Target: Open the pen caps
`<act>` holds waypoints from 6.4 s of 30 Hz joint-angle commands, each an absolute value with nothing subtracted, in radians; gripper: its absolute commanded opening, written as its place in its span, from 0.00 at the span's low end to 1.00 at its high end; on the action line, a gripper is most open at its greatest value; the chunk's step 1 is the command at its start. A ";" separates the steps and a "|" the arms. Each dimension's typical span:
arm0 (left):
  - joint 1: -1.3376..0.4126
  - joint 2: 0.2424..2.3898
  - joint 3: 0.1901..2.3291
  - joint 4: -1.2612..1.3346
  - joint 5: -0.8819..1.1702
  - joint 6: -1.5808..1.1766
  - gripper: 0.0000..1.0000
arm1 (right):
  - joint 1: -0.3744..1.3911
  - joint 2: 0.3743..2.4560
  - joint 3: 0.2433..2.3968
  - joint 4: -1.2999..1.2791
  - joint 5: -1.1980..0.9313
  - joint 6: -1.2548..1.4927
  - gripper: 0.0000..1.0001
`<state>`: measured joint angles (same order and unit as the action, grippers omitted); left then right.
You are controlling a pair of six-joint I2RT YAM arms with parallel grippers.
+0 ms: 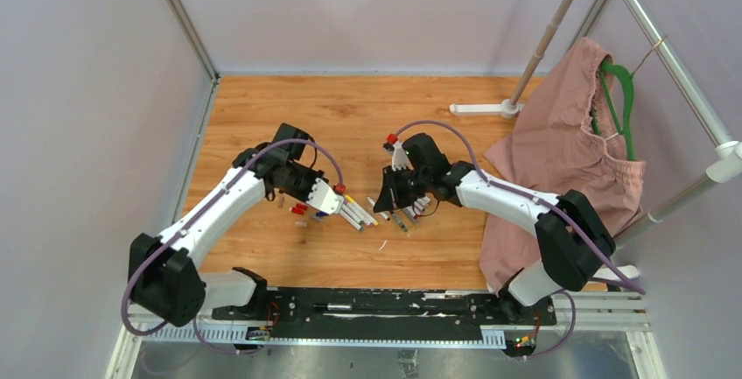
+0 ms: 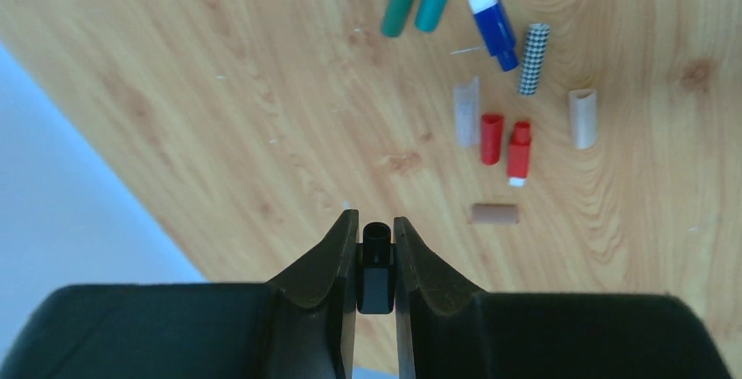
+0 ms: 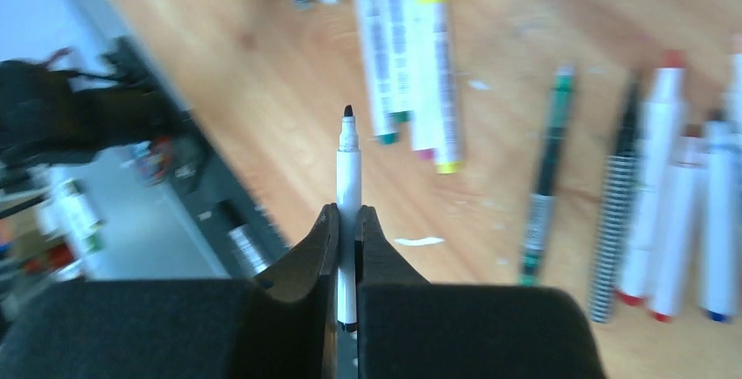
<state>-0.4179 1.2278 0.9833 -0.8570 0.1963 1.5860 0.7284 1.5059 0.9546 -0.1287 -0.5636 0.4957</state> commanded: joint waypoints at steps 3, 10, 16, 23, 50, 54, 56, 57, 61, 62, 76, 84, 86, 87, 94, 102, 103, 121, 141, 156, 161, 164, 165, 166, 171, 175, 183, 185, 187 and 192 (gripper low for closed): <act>-0.369 1.378 1.009 -0.852 0.205 1.432 0.00 | 0.746 1.584 0.946 -0.224 -0.164 0.303 0.00; -0.314 1.462 0.983 -0.759 0.234 1.350 0.09 | 0.768 1.658 0.956 -0.194 -0.124 0.287 0.00; -0.307 1.570 1.021 -0.752 0.217 1.296 0.16 | 0.795 1.677 0.959 -0.198 -0.069 0.294 0.00; -0.304 1.589 1.000 -0.751 0.213 1.306 0.27 | 0.795 1.637 0.922 -0.209 -0.042 0.254 0.13; -0.198 1.523 1.256 -0.944 0.308 1.140 0.51 | 0.832 1.523 0.976 -0.288 -0.034 0.200 0.33; -0.135 1.495 1.298 -0.959 0.341 1.096 0.56 | 0.913 1.574 1.038 -0.281 -0.015 0.201 0.41; -0.117 1.471 1.292 -0.958 0.335 1.086 0.61 | 0.928 1.625 1.091 -0.285 -0.012 0.202 0.41; -0.115 1.457 1.286 -0.959 0.322 1.081 0.63 | 0.929 1.653 1.114 -0.284 -0.011 0.200 0.41; -0.112 1.411 1.270 -0.958 0.278 1.033 0.74 | 0.928 1.753 1.207 -0.284 -0.005 0.156 0.41; -0.112 1.402 1.270 -0.959 0.262 1.022 0.76 | 0.928 1.785 1.228 -0.287 -0.008 0.149 0.41; -0.065 1.334 1.319 -0.956 0.156 0.962 0.87 | 0.930 1.937 1.277 -0.283 -0.027 0.143 0.32; -0.030 1.344 1.391 -0.957 0.199 0.963 1.00 | 0.950 1.920 1.189 -0.242 -0.001 0.143 0.32; -0.031 1.351 1.399 -0.960 0.182 0.953 1.00 | 0.956 1.915 1.152 -0.224 -0.001 0.144 0.27; -0.031 1.351 1.404 -0.966 0.184 0.952 1.00 | 0.958 1.912 1.139 -0.216 0.000 0.145 0.22; -0.034 1.293 1.354 -0.983 0.322 0.998 0.99 | 0.941 1.845 1.135 -0.209 0.030 0.152 0.00; -0.126 1.109 1.075 -0.980 0.632 1.220 1.00 | 0.837 1.721 1.171 -0.196 -0.275 0.198 0.00; -0.158 1.089 1.052 -0.980 0.615 1.238 1.00 | 0.830 1.714 1.179 -0.200 -0.315 0.207 0.00; -0.492 0.931 0.992 -0.940 0.386 1.575 0.85 | 0.831 1.701 1.356 -0.316 -0.823 0.413 0.00; -0.545 0.986 0.997 -0.940 0.299 1.535 0.53 | 0.833 1.764 1.402 -0.192 -0.937 0.550 0.00; -0.544 1.039 1.046 -0.939 0.260 1.494 0.00 | 0.832 1.782 1.345 -0.044 -0.955 0.666 0.31; -0.545 1.067 1.068 -0.940 0.239 1.448 0.00 | 0.832 1.799 1.274 0.140 -0.970 0.789 0.28; -0.545 1.068 1.065 -0.940 0.217 1.453 0.00 | 0.828 1.793 1.260 0.144 -0.961 0.795 0.12; -0.544 1.067 1.062 -0.939 0.205 1.460 0.00 | 0.824 1.785 1.251 0.144 -0.958 0.799 0.03; -0.544 1.066 1.061 -0.938 0.191 1.468 0.00 | 0.818 1.772 1.238 0.144 -0.956 0.801 0.00; -0.543 1.095 1.051 -0.919 0.071 1.483 0.00 | 0.781 1.699 1.116 0.142 -0.967 0.777 0.00; -0.526 1.103 1.024 -0.881 0.025 1.504 0.00 | 0.769 1.646 1.014 0.113 -0.984 0.739 0.00; -0.487 1.130 1.013 -0.838 0.002 1.505 0.00 | 0.741 1.566 0.968 -0.118 -0.941 0.567 0.00; -0.472 1.144 1.015 -0.834 0.002 1.491 0.00 | 0.733 1.536 0.957 -0.153 -0.882 0.530 0.00; -0.459 1.163 1.012 -0.827 0.002 1.459 0.00 | 0.732 1.503 0.984 -0.248 -0.718 0.448 0.00; -0.426 1.279 1.039 -0.828 -0.010 1.322 0.00 | 0.768 1.442 0.990 -0.297 -0.299 0.340 0.01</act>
